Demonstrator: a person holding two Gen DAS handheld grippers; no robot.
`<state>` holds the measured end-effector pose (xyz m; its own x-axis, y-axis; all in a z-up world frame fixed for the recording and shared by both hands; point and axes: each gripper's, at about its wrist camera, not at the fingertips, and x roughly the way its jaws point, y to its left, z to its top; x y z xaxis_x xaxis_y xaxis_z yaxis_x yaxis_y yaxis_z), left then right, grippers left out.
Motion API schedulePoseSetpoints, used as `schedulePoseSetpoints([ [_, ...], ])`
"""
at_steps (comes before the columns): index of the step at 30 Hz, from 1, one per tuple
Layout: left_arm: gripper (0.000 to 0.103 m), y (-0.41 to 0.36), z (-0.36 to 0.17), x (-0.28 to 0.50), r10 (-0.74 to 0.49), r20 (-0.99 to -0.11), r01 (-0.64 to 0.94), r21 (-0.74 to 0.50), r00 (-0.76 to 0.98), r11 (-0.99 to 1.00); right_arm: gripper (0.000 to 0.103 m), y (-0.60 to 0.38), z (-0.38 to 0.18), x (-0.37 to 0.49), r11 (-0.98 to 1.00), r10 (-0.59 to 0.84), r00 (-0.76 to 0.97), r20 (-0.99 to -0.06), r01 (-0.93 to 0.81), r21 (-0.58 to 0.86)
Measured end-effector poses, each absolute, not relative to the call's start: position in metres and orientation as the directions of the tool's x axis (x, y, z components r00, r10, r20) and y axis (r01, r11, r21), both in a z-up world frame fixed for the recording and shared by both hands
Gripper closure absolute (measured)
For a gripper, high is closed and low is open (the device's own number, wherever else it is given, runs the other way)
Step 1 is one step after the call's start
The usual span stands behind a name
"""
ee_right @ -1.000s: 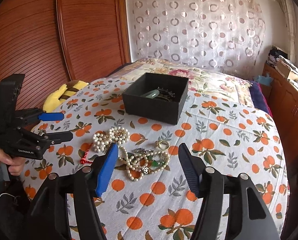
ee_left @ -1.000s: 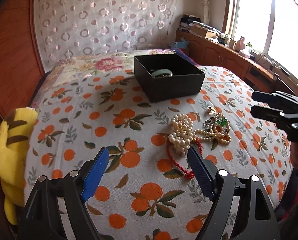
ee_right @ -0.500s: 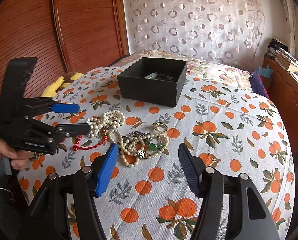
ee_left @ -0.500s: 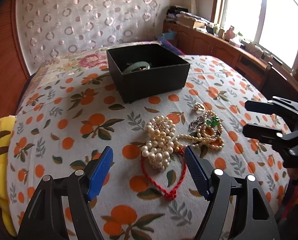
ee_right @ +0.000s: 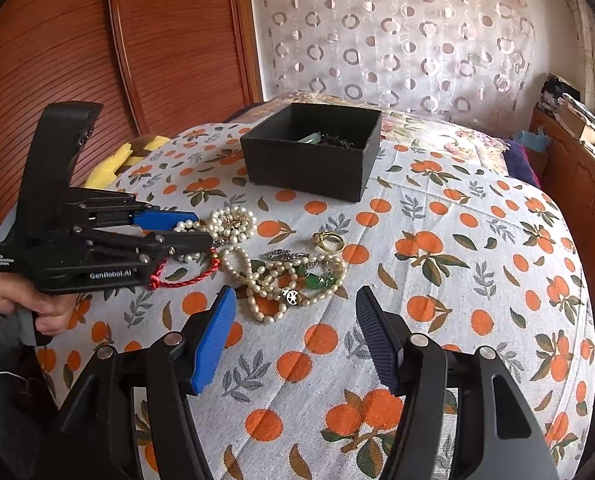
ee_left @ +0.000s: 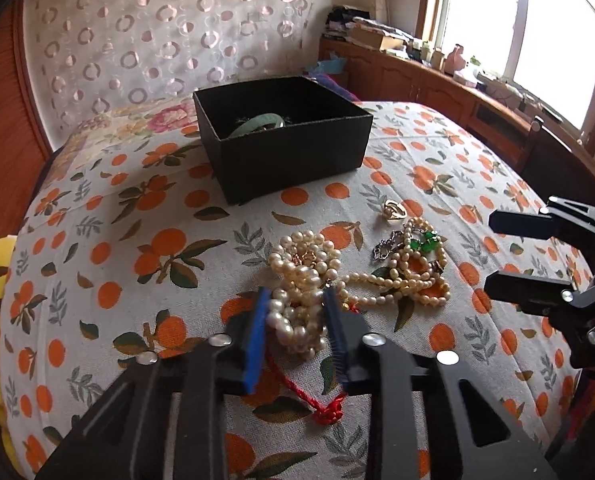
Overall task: Organize jewelry
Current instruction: 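Grasp the white pearl necklace with the left tool while the right tool grasps the cream bead necklace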
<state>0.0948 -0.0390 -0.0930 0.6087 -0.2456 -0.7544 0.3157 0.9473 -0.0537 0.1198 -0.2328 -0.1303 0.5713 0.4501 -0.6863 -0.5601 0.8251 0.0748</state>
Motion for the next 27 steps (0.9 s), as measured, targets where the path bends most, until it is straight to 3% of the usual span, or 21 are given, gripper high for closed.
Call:
schedulePoseSetpoints([
  [6, 0.094, -0.035, -0.082, 0.080, -0.253, -0.717, 0.298, -0.066, 0.650, 0.952, 0.038, -0.230, -0.133, 0.120, 0.821, 0.451, 0.565, -0.691, -0.566, 0.073],
  [15, 0.096, -0.024, -0.052, 0.064, -0.259, -0.653, 0.276, -0.079, 0.712, 0.958, 0.039, -0.224, -0.140, 0.125, 0.813, 0.447, 0.543, -0.711, -0.579, 0.068],
  [20, 0.096, -0.021, -0.036, 0.058, -0.264, -0.618, 0.272, -0.085, 0.740, 0.959, 0.060, -0.218, -0.145, 0.130, 0.803, 0.445, 0.525, -0.725, -0.593, 0.063],
  [27, 0.096, -0.014, -0.017, 0.049, -0.268, -0.575, 0.266, -0.090, 0.773, 0.960, 0.072, -0.201, -0.149, 0.134, 0.768, 0.461, 0.498, -0.735, -0.638, 0.050],
])
